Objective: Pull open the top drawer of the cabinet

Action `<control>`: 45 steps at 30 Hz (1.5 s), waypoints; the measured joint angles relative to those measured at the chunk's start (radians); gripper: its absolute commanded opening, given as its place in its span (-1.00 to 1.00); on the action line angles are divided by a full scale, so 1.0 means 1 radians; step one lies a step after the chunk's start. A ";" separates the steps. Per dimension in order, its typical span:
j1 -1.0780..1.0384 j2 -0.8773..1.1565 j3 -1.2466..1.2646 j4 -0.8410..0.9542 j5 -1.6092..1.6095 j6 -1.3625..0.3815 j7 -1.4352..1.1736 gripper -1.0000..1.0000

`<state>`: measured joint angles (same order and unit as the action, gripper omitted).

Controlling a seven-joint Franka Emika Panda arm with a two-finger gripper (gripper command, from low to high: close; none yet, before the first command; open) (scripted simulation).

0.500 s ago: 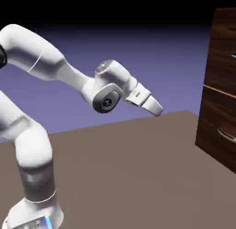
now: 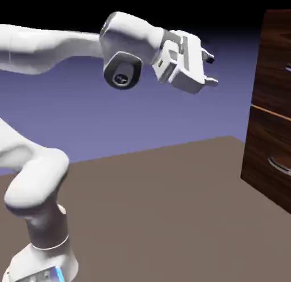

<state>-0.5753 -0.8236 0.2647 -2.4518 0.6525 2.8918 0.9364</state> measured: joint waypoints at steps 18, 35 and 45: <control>-0.652 -0.282 0.294 0.398 0.725 -0.161 0.217 0.00; -1.268 -0.548 0.572 0.773 1.409 -0.314 0.422 0.00; -1.631 -0.704 0.735 0.994 1.812 -0.403 0.543 0.00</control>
<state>-2.2062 -1.5278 0.9998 -1.4574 2.4643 2.4884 1.4790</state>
